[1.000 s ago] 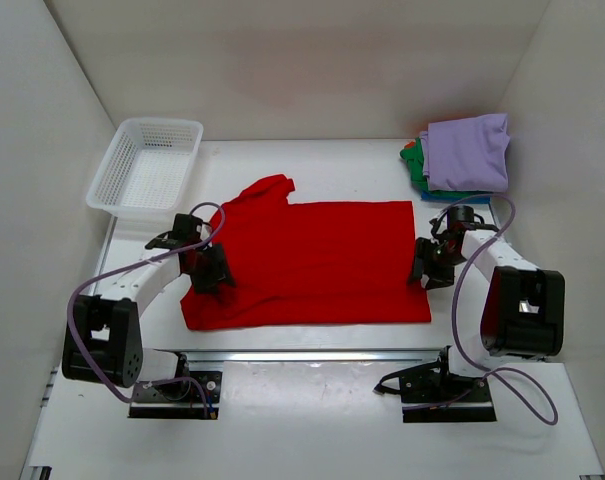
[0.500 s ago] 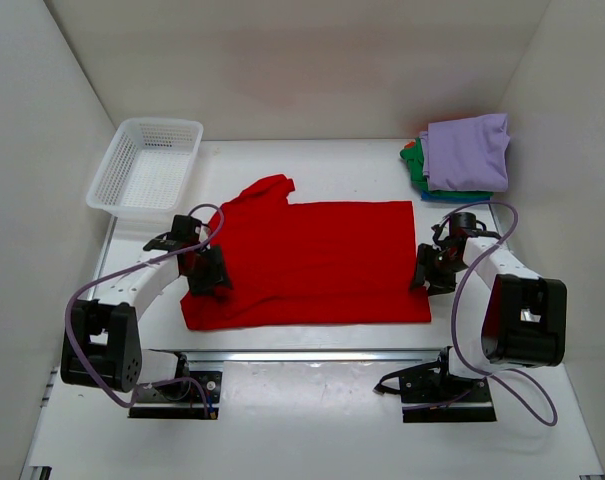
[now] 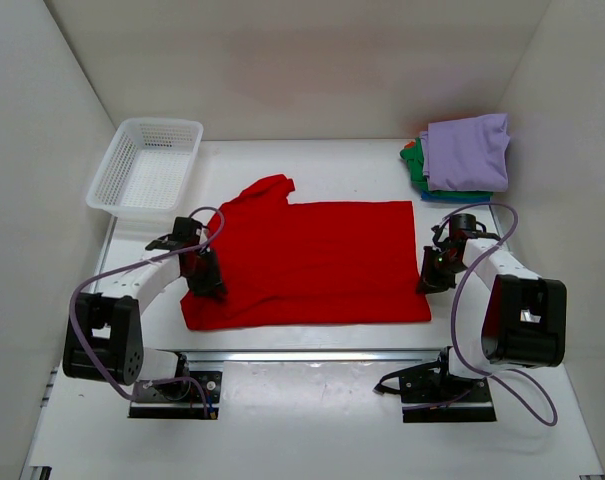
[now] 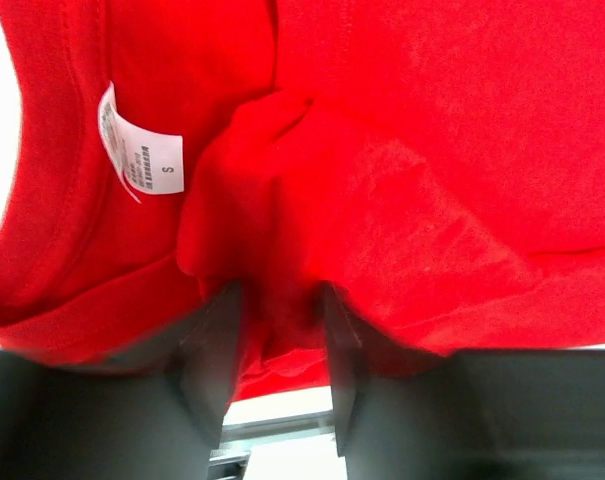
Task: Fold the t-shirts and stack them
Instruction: Fold the flattened tshirt in 1/3 of the way
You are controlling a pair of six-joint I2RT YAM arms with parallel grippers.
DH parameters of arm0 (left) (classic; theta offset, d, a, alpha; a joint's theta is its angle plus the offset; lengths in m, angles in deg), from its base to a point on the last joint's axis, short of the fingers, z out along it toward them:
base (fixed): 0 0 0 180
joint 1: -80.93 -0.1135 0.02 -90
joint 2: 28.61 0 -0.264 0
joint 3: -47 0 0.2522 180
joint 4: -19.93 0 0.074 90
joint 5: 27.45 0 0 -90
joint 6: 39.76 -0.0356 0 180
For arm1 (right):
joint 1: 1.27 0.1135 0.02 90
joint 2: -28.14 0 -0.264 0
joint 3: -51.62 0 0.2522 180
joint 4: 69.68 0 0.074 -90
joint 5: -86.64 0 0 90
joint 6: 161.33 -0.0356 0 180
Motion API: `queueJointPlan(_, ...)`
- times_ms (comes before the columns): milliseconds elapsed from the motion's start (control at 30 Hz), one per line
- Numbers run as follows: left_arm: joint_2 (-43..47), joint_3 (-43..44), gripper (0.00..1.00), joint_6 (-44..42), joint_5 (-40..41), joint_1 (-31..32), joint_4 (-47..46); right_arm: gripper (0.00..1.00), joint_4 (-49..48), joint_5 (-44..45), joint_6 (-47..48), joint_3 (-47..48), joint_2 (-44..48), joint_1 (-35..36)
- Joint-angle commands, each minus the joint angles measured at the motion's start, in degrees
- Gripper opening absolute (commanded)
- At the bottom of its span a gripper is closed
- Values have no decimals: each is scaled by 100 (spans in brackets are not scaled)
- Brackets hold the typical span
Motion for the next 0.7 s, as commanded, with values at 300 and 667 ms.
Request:
queueJointPlan(300, 267, 585, 0, 84, 115, -65, -159, 0, -24, -5, 28, 3, 510, -44)
queueJointPlan(667, 514, 1438, 0, 75, 88, -188, 315, 0, 2, -102, 54, -6, 801, -194)
